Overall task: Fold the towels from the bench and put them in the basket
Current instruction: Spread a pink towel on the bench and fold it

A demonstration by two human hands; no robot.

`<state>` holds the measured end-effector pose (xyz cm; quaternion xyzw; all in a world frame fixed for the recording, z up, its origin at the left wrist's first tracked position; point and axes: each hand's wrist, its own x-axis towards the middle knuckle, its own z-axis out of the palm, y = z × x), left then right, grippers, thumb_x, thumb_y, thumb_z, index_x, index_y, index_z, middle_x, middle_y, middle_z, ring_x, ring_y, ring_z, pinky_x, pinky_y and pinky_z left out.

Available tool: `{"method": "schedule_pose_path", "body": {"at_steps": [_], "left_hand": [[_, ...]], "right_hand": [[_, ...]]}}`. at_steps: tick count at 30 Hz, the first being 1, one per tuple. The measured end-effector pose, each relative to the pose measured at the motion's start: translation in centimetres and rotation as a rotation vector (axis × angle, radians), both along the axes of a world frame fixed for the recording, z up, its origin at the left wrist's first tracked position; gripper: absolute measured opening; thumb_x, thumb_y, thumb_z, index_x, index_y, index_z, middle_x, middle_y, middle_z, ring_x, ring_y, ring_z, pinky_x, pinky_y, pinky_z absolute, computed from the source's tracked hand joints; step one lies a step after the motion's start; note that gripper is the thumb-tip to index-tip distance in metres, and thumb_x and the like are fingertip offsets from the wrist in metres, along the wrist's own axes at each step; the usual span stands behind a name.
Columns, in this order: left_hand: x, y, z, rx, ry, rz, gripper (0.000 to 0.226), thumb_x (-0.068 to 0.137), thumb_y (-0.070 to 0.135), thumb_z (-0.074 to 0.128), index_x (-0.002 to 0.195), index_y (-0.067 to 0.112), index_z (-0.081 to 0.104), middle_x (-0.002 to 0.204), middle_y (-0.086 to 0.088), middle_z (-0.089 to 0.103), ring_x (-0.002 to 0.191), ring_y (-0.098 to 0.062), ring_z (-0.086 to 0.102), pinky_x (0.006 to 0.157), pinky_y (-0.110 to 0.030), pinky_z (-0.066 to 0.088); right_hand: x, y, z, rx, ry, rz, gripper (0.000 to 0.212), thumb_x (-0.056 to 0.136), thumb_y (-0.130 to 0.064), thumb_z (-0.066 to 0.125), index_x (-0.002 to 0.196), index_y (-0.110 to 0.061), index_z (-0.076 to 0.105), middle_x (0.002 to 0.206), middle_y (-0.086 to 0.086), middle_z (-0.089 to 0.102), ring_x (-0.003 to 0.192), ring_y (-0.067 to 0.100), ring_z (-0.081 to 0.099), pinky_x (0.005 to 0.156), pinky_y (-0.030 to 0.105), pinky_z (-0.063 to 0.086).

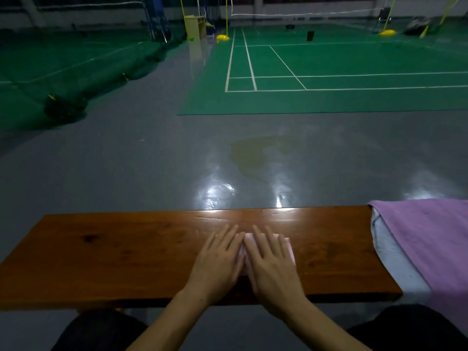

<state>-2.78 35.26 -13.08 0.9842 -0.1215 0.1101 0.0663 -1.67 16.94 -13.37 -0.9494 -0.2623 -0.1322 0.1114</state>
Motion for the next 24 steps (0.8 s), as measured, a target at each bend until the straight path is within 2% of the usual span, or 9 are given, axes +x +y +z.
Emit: {"method": "schedule_pose_path", "body": {"at_steps": [3, 7, 9, 11, 14, 17, 18, 22, 24], "left_hand": [[0.0, 0.2, -0.8, 0.06, 0.145, 0.047, 0.063, 0.11, 0.051, 0.012, 0.167, 0.026, 0.021, 0.175, 0.0, 0.016, 0.162, -0.017, 0.004, 0.128, -0.043, 0.005], [0.1, 1.1, 0.1, 0.053, 0.257, 0.101, 0.071, 0.105, 0.066, 0.008, 0.168, 0.032, 0.006, 0.176, 0.001, -0.001, 0.162, -0.018, -0.006, 0.131, -0.047, 0.002], [0.0, 1.8, 0.5, 0.021, 0.288, 0.173, 0.076, 0.103, 0.071, 0.012, 0.167, 0.031, 0.013, 0.176, -0.001, 0.008, 0.163, -0.022, 0.002, 0.13, -0.046, 0.007], [0.1, 2.5, 0.9, -0.025, 0.222, 0.256, 0.08, 0.099, 0.078, 0.02, 0.162, 0.03, 0.031, 0.17, -0.001, 0.03, 0.157, -0.025, 0.024, 0.123, -0.045, 0.026], [0.2, 3.3, 1.3, -0.091, 0.156, 0.393, 0.068, 0.093, 0.083, 0.032, 0.14, 0.038, 0.053, 0.138, 0.009, 0.058, 0.124, -0.017, 0.053, 0.099, -0.038, 0.049], [0.3, 3.6, 2.7, -0.222, 0.22, 0.536, 0.062, 0.083, 0.09, 0.037, 0.101, 0.036, 0.061, 0.101, 0.013, 0.066, 0.095, -0.012, 0.063, 0.083, -0.038, 0.056], [0.3, 3.6, 3.2, -0.261, 0.258, 0.572, 0.062, 0.081, 0.092, 0.04, 0.096, 0.035, 0.06, 0.094, 0.013, 0.066, 0.089, -0.012, 0.065, 0.08, -0.035, 0.056], [0.9, 3.5, 4.2, -0.365, 0.39, 0.609, 0.068, 0.067, 0.093, 0.057, 0.095, 0.032, 0.059, 0.094, 0.013, 0.067, 0.089, -0.015, 0.066, 0.077, -0.034, 0.055], [1.5, 3.9, 3.9, -0.538, 0.399, 0.578, 0.06, 0.063, 0.081, 0.073, 0.093, 0.03, 0.061, 0.092, 0.012, 0.068, 0.085, -0.013, 0.066, 0.075, -0.035, 0.058]], "right_hand": [[0.4, -0.5, -1.3, -0.064, 0.104, 0.035, 0.06, 0.112, -0.048, 0.019, 0.165, -0.02, 0.026, 0.173, 0.006, 0.021, 0.16, 0.032, 0.018, 0.126, 0.055, 0.011], [2.8, -2.9, -0.3, -0.088, 0.316, -0.043, 0.065, 0.11, -0.059, 0.012, 0.167, -0.029, 0.013, 0.176, -0.002, 0.01, 0.162, 0.025, 0.009, 0.13, 0.05, 0.012], [3.4, -3.5, -0.1, -0.09, 0.322, -0.073, 0.062, 0.11, -0.057, 0.011, 0.166, -0.03, 0.02, 0.173, -0.003, 0.022, 0.158, 0.022, 0.021, 0.129, 0.045, 0.021], [3.5, -3.7, 0.1, -0.088, 0.248, -0.1, 0.058, 0.108, -0.054, 0.018, 0.157, -0.032, 0.04, 0.159, -0.006, 0.046, 0.141, 0.018, 0.044, 0.116, 0.038, 0.041], [3.0, -3.7, 0.5, -0.055, 0.208, -0.112, 0.056, 0.1, -0.065, 0.027, 0.128, -0.035, 0.065, 0.121, -0.009, 0.068, 0.103, 0.013, 0.059, 0.087, 0.033, 0.055], [2.5, -3.7, 1.3, -0.024, 0.313, -0.087, 0.056, 0.09, -0.082, 0.035, 0.099, -0.035, 0.064, 0.093, -0.014, 0.066, 0.082, 0.008, 0.06, 0.075, 0.034, 0.058], [2.3, -3.5, 1.8, -0.026, 0.359, -0.073, 0.057, 0.088, -0.084, 0.038, 0.092, -0.032, 0.061, 0.087, -0.014, 0.065, 0.078, 0.008, 0.061, 0.074, 0.034, 0.058], [1.6, -2.5, 2.9, -0.029, 0.445, 0.026, 0.057, 0.09, -0.083, 0.044, 0.088, -0.028, 0.058, 0.082, -0.011, 0.067, 0.073, 0.007, 0.062, 0.073, 0.03, 0.057], [1.8, -2.4, 2.7, -0.007, 0.446, 0.037, 0.056, 0.092, -0.083, 0.042, 0.087, -0.029, 0.058, 0.08, -0.011, 0.066, 0.071, 0.006, 0.061, 0.071, 0.026, 0.056]]}}
